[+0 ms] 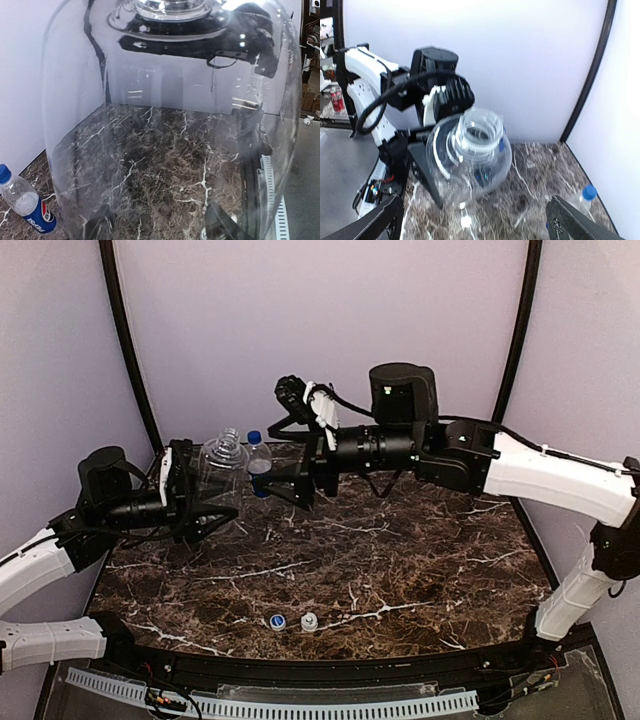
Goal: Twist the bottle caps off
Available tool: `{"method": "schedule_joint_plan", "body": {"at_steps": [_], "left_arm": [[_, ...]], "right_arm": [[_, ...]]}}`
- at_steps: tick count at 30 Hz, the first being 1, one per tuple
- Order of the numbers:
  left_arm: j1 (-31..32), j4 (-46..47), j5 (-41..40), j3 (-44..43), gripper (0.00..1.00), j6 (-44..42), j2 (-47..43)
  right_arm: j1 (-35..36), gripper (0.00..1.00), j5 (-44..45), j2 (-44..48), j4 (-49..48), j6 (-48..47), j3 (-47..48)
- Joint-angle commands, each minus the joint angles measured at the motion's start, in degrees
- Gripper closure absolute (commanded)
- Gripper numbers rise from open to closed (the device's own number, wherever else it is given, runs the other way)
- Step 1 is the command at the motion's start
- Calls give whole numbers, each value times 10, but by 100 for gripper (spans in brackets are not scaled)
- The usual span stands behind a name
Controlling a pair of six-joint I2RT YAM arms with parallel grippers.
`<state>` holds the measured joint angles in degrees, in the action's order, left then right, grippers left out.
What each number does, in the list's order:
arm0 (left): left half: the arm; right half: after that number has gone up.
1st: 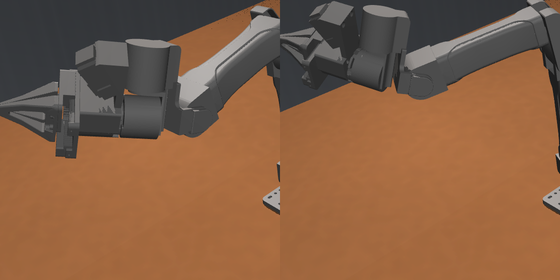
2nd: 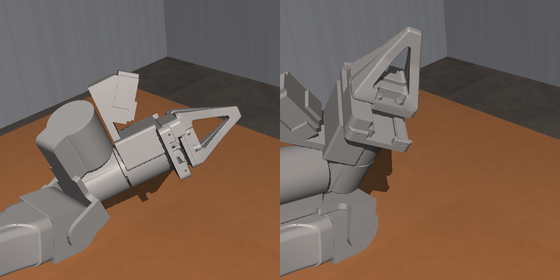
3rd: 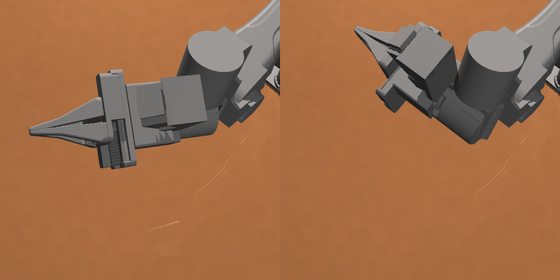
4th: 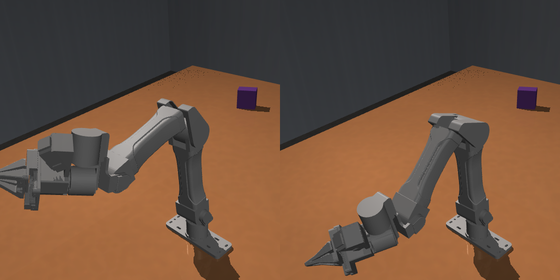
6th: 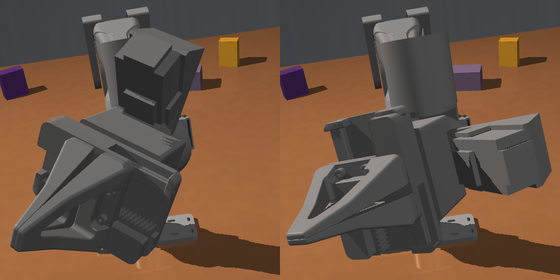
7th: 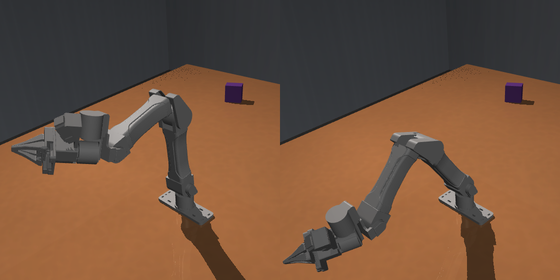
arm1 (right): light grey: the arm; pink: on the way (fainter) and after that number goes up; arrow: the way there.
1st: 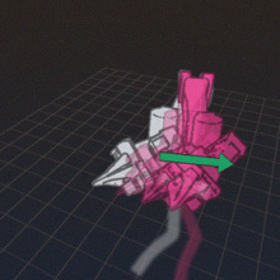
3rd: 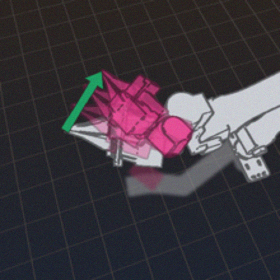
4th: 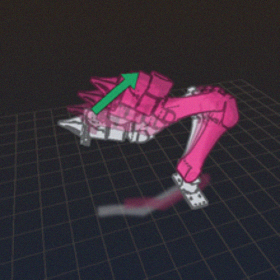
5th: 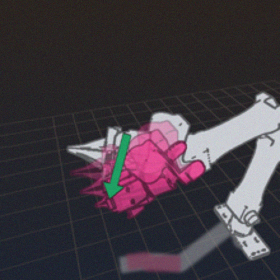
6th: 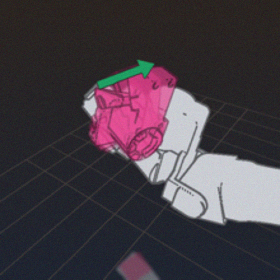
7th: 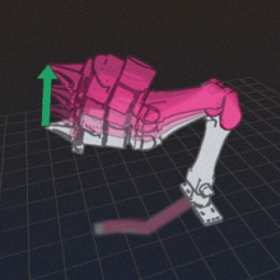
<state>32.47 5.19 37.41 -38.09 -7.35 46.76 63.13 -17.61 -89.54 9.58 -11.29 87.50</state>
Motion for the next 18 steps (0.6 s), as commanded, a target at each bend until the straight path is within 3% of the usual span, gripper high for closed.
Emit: {"method": "schedule_joint_plan", "body": {"at_steps": [1, 6, 9, 18], "left_arm": [[1, 28, 69, -26, 64, 26, 1], [1, 38, 70, -33, 64, 30, 8], [1, 39, 71, -35, 64, 32, 11], [1, 42, 68, -35, 61, 30, 17]], "right_arm": [[5, 1, -83, -73, -211, 76, 15], [4, 2, -133, -119, -264, 113, 48], [6, 9, -154, -132, -278, 131, 53], [5, 53, -179, -134, -279, 124, 37]]}}
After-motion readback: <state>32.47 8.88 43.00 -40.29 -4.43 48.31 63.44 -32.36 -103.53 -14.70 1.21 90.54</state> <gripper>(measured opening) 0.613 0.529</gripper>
